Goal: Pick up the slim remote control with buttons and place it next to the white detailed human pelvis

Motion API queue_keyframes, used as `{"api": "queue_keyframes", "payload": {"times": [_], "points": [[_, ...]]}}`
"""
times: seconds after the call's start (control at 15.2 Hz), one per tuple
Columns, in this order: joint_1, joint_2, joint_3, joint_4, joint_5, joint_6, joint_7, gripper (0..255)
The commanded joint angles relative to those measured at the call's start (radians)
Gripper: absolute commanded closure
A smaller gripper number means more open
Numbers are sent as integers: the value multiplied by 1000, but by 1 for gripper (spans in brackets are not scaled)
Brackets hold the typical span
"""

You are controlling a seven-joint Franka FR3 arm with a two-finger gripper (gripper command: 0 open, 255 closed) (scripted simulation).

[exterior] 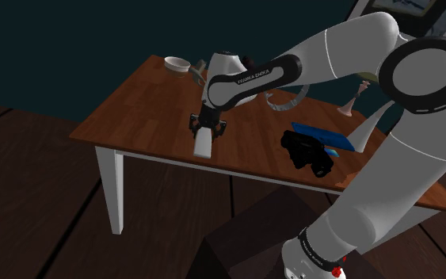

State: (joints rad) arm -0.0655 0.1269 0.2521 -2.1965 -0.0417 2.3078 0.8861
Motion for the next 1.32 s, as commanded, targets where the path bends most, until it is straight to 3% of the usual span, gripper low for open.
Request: {"api": "queue_keyframes", "payload": {"times": [0.0,0.26,1.25], "points": [[0,0,0,0,0,0,0,255],[0,0,0,0,0,0,0,255],[-5,-108,3,88,37,-192,-26,255]]}}
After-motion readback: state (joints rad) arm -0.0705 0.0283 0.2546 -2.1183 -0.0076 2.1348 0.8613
